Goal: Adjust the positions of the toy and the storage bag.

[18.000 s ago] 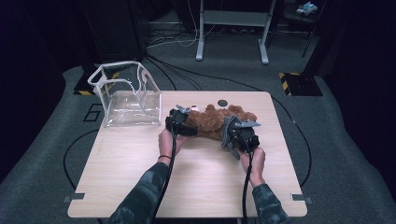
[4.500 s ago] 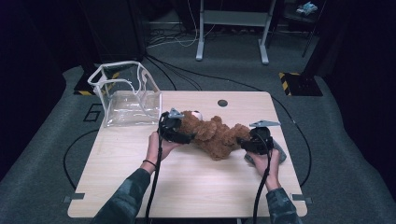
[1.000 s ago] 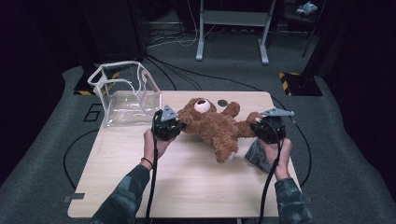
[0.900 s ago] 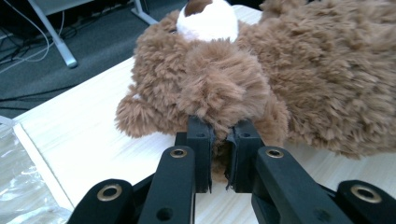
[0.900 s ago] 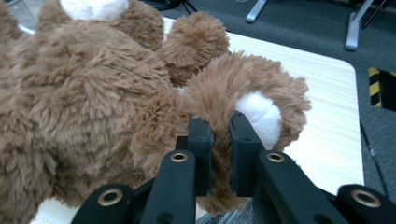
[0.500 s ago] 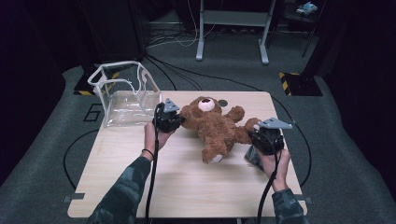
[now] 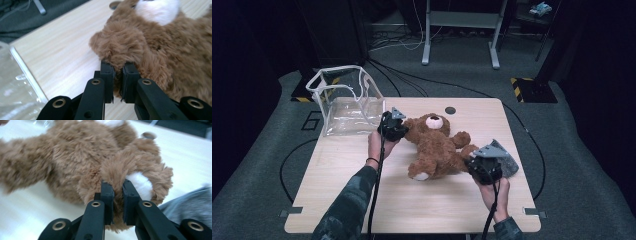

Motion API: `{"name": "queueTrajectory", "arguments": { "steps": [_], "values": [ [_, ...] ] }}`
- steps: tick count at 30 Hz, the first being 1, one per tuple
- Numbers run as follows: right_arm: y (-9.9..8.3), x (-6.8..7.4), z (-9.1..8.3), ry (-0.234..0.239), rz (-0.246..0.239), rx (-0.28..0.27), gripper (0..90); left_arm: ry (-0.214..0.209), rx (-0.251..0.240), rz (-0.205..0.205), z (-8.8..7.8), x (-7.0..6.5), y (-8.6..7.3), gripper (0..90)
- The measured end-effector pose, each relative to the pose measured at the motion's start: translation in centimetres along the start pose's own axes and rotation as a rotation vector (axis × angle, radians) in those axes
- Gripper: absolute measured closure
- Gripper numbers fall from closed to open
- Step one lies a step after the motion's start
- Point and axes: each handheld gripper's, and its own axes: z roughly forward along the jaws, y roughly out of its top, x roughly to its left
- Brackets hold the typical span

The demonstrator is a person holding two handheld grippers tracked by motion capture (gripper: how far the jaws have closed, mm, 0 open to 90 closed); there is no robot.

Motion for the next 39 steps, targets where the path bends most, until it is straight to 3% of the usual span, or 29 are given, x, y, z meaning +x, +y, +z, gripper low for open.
{"name": "queueTrajectory", "arguments": {
  "steps": [1, 3, 8, 12, 14, 15, 19, 23, 26, 28, 31, 32, 39],
  "values": [
    [-0.4, 0.6, 0.3, 0.013, -0.012, 0.014, 81.5, 0.001, 0.018, 0.003, 0.1, 0.1, -0.2, 82.2],
    [-1.1, 1.3, 1.1, 0.044, -0.017, 0.04, 80.8, -0.008, 0.041, -0.032, 0.7, 0.3, -0.7, 81.8],
    [-2.0, 1.4, 1.9, 0.102, 0.006, 0.037, 78.8, -0.019, 0.05, -0.118, 0.9, 0.9, -1.9, 74.6],
    [-2.2, 1.2, 2.0, 0.108, 0.022, 0.046, 77.0, -0.02, 0.047, -0.211, 0.3, 1.6, -2.4, 50.1],
    [-2.3, 1.0, 2.1, 0.114, 0.033, 0.044, 76.3, -0.022, 0.019, -0.262, -0.6, 1.6, -2.4, 38.5],
    [-2.4, 1.1, 2.1, 0.118, 0.042, 0.046, 75.6, -0.024, 0.02, -0.257, -0.9, 1.4, -2.2, 30.6],
    [-2.4, 1.1, 2.2, 0.116, 0.033, 0.044, 74.0, -0.02, 0.005, -0.254, -1.6, 0.7, -1.4, 22.6],
    [-2.2, 1.3, 2.1, 0.118, 0.032, 0.04, 71.8, -0.037, -0.013, -0.275, -2.2, -0.7, 0.1, 19.2],
    [-2.1, 1.6, 2.2, 0.121, 0.02, 0.042, 72.7, -0.064, -0.016, -0.245, -2.0, -2.6, 1.8, 17.4],
    [-2.1, 1.7, 2.2, 0.124, 0.026, 0.046, 72.7, -0.065, -0.005, -0.23, -1.8, -3.1, 2.1, 17.0],
    [-2.2, 1.9, 2.2, 0.125, 0.029, 0.046, 72.7, -0.069, 0.017, -0.236, -0.9, -4.1, 2.8, 15.7],
    [-2.2, 1.9, 2.3, 0.125, 0.029, 0.049, 72.7, -0.075, 0.034, -0.273, 0.0, -4.6, 2.9, 15.3],
    [-2.5, 2.2, 2.6, 0.128, 0.022, 0.062, 72.9, -0.055, 0.084, -0.34, 2.6, -5.6, 2.7, 11.1]
  ]
}}
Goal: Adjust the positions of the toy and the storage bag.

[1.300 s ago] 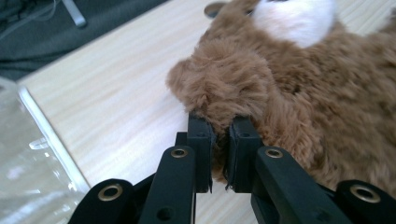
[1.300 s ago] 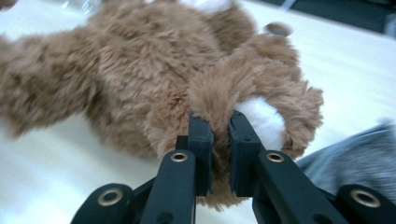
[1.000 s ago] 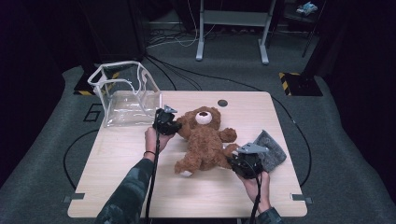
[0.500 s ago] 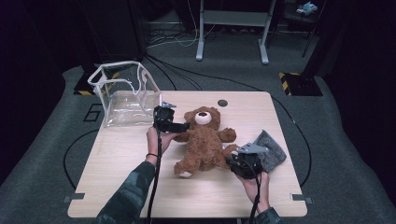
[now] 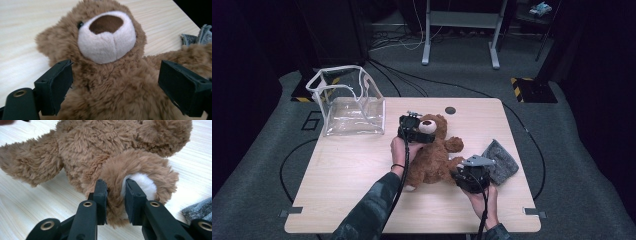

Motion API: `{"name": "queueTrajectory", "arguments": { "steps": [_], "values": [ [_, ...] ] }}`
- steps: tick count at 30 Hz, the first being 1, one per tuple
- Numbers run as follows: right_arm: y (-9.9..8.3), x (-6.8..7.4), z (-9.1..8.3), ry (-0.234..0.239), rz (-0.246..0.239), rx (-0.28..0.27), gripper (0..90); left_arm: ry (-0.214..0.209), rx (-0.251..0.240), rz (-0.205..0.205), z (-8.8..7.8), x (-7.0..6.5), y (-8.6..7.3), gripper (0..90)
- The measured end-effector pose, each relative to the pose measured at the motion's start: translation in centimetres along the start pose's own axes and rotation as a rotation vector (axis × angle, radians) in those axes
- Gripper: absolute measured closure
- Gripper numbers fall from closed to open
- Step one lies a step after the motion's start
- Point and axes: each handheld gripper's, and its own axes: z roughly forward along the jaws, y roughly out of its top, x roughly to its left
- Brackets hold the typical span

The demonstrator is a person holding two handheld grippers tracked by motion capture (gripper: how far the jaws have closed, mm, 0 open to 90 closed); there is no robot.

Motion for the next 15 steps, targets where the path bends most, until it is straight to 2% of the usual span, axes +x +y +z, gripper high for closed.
{"name": "queueTrajectory", "arguments": {
  "steps": [2, 3, 5, 8, 11, 12, 13, 14, 15],
  "values": [
    [-0.2, 0.1, 0.2, 0.004, -0.001, 0.007, 73.0, 0.007, 0.01, -0.036, 0.8, -0.1, -0.2, 8.5],
    [-0.2, 0.2, 0.3, 0.003, -0.003, 0.013, 73.0, 0.025, 0.016, -0.052, 1.7, -0.3, -0.4, 7.4],
    [-0.5, 0.2, 0.5, 0.009, -0.009, 0.02, 73.0, 0.034, 0.032, -0.067, 2.4, -0.4, -0.6, 6.5],
    [-0.7, 0.2, 0.7, 0.01, -0.006, 0.025, 72.8, 0.035, 0.047, -0.076, 3.2, -0.5, -1.0, 5.5],
    [-1.1, -0.1, 0.6, 0.005, 0.006, 0.022, 68.6, 0.044, 0.053, -0.072, 3.6, -0.6, -1.1, 7.1],
    [-1.2, -0.3, 0.5, 0.006, 0.012, 0.021, 66.0, 0.045, 0.056, -0.069, 3.7, -0.6, -1.2, 8.7],
    [-1.5, -0.7, 0.2, 0.007, 0.022, 0.014, 52.5, 0.055, 0.063, -0.067, 3.8, -0.5, -1.3, 10.3],
    [-1.5, -0.7, 0.2, 0.007, 0.022, 0.014, 52.5, 0.055, 0.063, -0.067, 3.8, -0.5, -1.3, 10.4],
    [-1.9, -1.1, -0.3, -0.009, 0.025, 0.021, 35.9, 0.054, 0.068, -0.081, 4.0, -0.3, -1.4, 10.3]
  ]
}}
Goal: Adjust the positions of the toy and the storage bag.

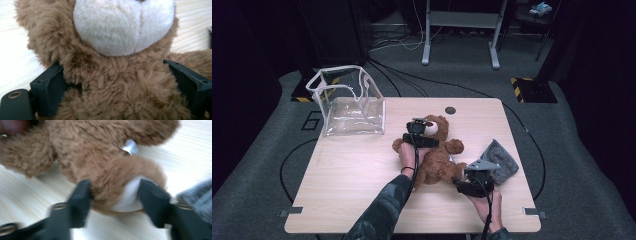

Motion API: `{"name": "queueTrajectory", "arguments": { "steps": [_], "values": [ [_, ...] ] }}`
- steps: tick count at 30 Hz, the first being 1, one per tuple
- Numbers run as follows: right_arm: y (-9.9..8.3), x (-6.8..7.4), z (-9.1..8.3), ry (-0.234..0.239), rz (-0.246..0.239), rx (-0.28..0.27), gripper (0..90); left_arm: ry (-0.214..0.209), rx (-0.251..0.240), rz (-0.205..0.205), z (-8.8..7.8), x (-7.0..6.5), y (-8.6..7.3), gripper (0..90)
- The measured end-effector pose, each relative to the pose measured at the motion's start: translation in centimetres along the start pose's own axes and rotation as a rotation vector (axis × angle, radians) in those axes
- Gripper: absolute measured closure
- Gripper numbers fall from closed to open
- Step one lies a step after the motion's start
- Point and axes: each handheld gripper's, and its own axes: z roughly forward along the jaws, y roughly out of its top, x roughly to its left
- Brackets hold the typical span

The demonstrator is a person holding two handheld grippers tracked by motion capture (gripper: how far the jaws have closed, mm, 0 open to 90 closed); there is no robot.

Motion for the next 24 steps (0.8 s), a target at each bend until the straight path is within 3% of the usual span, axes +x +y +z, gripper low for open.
{"name": "queueTrajectory", "arguments": {
  "steps": [2, 7, 13, 15, 24],
  "values": [
    [-0.8, -0.4, -0.6, -0.026, 0.003, -0.017, 17.5, -0.001, 0.002, 0.007, 0.1, 0.1, -0.1, 10.0],
    [-3.0, -1.5, -1.3, -0.06, 0.032, -0.011, 9.3, -0.005, 0.002, 0.009, 0.3, 0.0, -0.3, 9.7],
    [-6.0, -2.1, 0.3, -0.105, 0.035, 0.072, 7.8, -0.011, 0.002, 0.012, 0.7, -0.1, -0.6, 11.5],
    [-6.4, -2.1, 0.6, -0.11, 0.03, 0.07, 8.1, -0.016, 0.0, 0.013, 0.7, -0.2, -0.7, 14.4],
    [-7.0, -2.5, 1.8, -0.136, 0.016, 0.064, 8.3, -0.015, -0.05, 0.05, 0.5, -0.4, -1.5, 45.4]
  ]
}}
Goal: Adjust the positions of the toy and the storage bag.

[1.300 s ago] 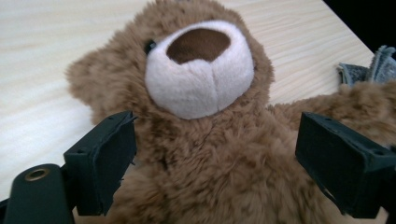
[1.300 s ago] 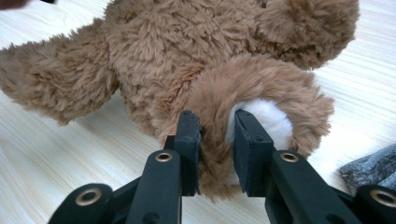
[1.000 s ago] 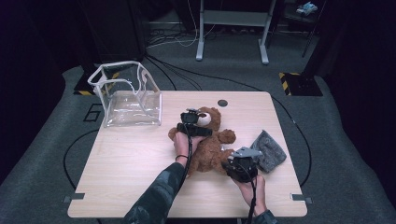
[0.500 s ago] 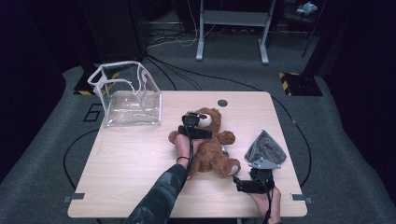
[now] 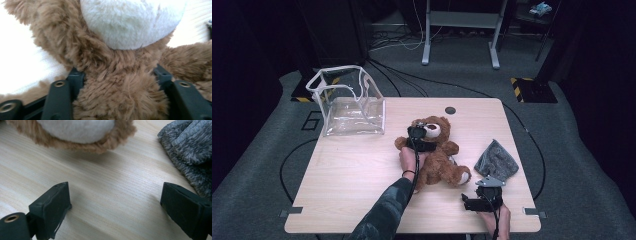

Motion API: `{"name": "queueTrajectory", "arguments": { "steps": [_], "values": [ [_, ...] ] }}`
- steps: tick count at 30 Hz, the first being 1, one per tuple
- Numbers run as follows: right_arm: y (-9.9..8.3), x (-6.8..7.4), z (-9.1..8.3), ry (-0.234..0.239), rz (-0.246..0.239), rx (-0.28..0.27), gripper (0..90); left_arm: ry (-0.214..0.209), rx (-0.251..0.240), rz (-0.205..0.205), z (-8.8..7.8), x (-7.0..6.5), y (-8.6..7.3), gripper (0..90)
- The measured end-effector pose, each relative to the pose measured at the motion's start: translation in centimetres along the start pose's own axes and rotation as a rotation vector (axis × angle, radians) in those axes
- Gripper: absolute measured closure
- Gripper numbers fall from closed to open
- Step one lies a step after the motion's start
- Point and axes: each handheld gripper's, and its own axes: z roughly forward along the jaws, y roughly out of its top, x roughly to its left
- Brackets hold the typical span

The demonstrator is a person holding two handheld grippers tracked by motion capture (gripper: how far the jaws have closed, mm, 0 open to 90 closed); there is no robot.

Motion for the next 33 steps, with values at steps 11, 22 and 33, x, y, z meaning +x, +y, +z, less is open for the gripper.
{"name": "queueTrajectory", "arguments": {
  "steps": [11, 22, 33],
  "values": [
    [-0.3, -0.1, 0.2, 0.013, -0.013, -0.033, 5.2, -0.036, -0.118, 0.017, -1.4, 0.3, -0.8, 55.6],
    [-0.3, -0.1, 0.2, 0.017, -0.01, -0.03, 5.2, -0.053, -0.293, 0.067, -4.3, 0.0, -1.2, 57.7],
    [-0.3, -0.1, 0.2, 0.015, -0.008, -0.032, 5.2, -0.063, -0.423, 0.139, -7.1, 0.0, -1.1, 58.5]
  ]
}}
